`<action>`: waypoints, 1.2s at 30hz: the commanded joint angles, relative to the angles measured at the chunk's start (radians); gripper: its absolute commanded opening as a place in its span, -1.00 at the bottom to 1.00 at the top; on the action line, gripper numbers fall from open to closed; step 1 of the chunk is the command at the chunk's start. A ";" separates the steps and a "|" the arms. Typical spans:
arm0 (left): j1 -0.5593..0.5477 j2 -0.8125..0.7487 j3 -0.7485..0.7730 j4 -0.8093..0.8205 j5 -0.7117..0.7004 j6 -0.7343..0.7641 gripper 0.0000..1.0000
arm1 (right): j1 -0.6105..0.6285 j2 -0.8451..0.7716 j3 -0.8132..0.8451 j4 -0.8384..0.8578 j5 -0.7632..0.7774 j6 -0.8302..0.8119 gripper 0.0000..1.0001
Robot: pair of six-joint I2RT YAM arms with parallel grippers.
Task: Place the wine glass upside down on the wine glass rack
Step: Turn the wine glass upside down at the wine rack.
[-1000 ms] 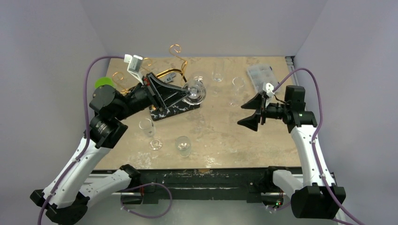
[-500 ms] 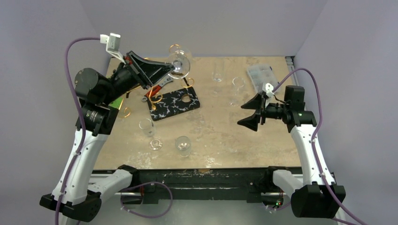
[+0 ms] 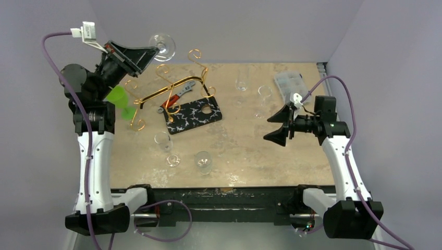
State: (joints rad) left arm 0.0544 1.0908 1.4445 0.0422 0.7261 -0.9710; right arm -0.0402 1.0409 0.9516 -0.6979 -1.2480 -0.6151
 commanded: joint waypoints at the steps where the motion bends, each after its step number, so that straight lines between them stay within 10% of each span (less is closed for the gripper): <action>1: 0.114 -0.024 -0.018 0.157 0.032 -0.047 -1.00 | -0.001 0.011 0.018 -0.023 -0.022 -0.032 0.61; 36: 0.366 0.353 -0.124 0.349 0.090 -0.237 -1.00 | 0.000 0.052 0.050 -0.133 -0.044 -0.134 0.61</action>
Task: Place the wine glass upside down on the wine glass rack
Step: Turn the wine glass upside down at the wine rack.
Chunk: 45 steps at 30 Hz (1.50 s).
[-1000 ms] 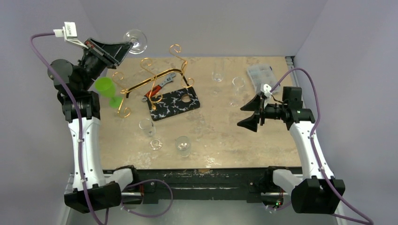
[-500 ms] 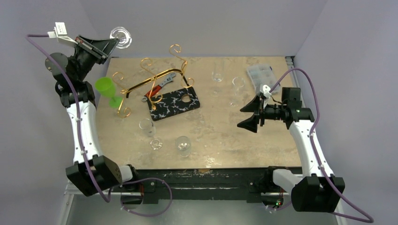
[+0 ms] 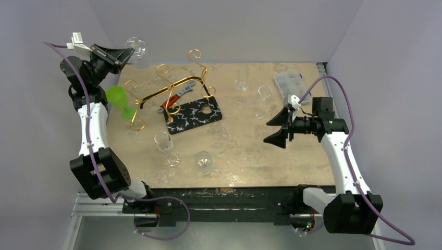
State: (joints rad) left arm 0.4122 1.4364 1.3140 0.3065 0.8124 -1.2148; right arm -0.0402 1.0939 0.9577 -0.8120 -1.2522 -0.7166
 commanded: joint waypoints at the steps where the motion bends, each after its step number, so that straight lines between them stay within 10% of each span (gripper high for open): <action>1: 0.008 0.013 0.002 0.082 0.004 0.010 -1.00 | 0.001 -0.001 0.045 -0.021 -0.039 -0.035 0.61; 45: 0.012 -0.020 -0.223 -0.036 -0.004 0.122 -1.00 | 0.006 -0.022 0.045 -0.032 -0.039 -0.047 0.61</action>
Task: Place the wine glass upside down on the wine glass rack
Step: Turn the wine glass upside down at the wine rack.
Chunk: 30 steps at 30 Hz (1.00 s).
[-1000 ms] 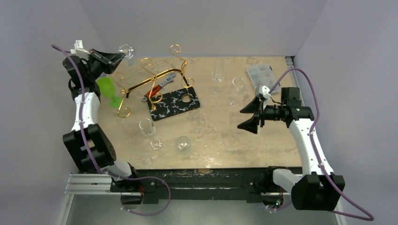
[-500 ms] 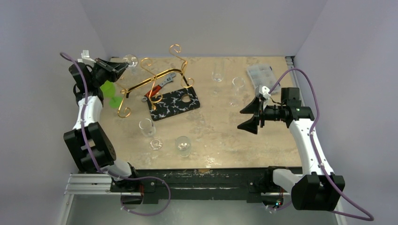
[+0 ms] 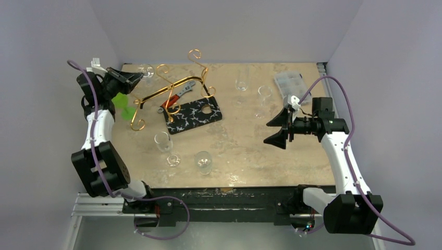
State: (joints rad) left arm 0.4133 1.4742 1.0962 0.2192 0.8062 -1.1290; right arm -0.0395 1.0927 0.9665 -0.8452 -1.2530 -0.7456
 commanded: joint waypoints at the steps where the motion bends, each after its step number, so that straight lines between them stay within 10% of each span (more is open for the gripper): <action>1: 0.011 -0.063 -0.010 0.050 0.000 0.038 -1.00 | 0.006 -0.020 0.036 0.001 -0.039 -0.018 0.61; 30: 0.061 -0.173 -0.139 0.042 -0.069 0.035 -1.00 | 0.012 -0.017 0.041 -0.011 -0.040 -0.030 0.61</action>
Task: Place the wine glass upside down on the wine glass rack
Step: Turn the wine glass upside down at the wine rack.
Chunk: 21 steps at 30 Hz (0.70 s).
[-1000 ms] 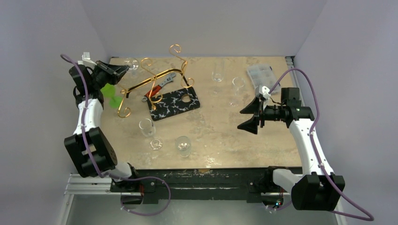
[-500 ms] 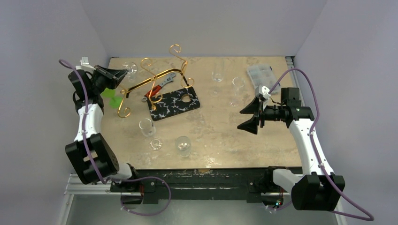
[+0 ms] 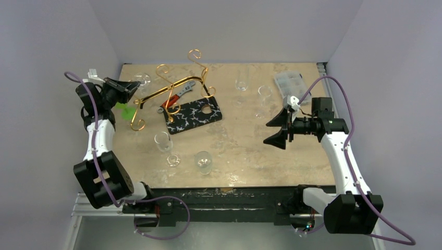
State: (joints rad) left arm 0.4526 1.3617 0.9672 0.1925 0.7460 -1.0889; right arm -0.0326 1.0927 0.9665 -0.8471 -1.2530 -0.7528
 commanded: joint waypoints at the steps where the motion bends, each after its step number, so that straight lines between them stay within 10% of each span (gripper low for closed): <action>1: 0.025 -0.067 -0.017 0.069 -0.012 -0.007 -1.00 | 0.006 -0.017 0.041 -0.010 -0.040 -0.023 0.61; 21: 0.112 -0.066 -0.154 0.323 -0.063 -0.285 -1.00 | 0.008 -0.015 0.046 -0.027 -0.038 -0.047 0.61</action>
State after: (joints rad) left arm 0.5434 1.2922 0.8059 0.3351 0.6968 -1.2770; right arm -0.0280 1.0927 0.9707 -0.8661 -1.2530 -0.7784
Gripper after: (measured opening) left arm 0.057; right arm 0.802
